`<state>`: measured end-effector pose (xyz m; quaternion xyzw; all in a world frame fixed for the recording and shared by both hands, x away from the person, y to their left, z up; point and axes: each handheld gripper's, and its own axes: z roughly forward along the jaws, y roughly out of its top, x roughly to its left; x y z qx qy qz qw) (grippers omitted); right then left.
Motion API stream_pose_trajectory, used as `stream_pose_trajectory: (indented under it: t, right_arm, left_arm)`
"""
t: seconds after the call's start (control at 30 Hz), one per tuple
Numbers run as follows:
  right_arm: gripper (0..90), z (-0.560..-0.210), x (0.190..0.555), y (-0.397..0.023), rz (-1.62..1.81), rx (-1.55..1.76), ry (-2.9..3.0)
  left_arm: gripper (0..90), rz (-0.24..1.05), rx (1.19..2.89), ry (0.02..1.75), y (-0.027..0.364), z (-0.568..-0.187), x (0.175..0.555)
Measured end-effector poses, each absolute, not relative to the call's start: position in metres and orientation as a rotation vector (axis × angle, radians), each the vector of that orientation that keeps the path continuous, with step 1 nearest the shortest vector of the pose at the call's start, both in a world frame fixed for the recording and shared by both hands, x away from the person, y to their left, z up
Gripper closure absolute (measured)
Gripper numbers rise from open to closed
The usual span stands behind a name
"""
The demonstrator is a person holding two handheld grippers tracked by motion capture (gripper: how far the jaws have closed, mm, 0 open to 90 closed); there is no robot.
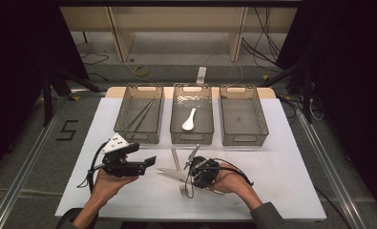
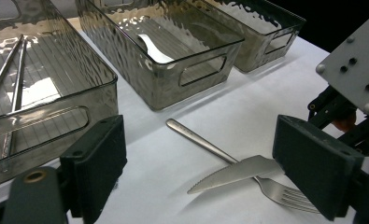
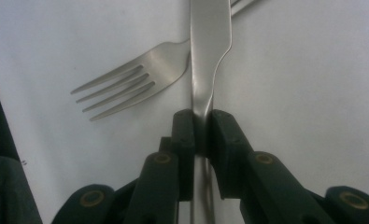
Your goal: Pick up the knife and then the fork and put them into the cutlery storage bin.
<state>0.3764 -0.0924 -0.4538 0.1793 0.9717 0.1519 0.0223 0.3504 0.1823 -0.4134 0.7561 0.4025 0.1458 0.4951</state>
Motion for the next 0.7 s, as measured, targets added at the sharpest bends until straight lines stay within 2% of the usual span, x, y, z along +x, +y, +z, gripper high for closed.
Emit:
stream_pose_trajectory:
  t: [0.7]
  right_arm:
    - [80.9,-0.439,0.393,-0.118,0.696,0.780,2.959]
  left_arm:
    - [16.9,0.351,1.809,0.989,0.184,-0.413,0.351]
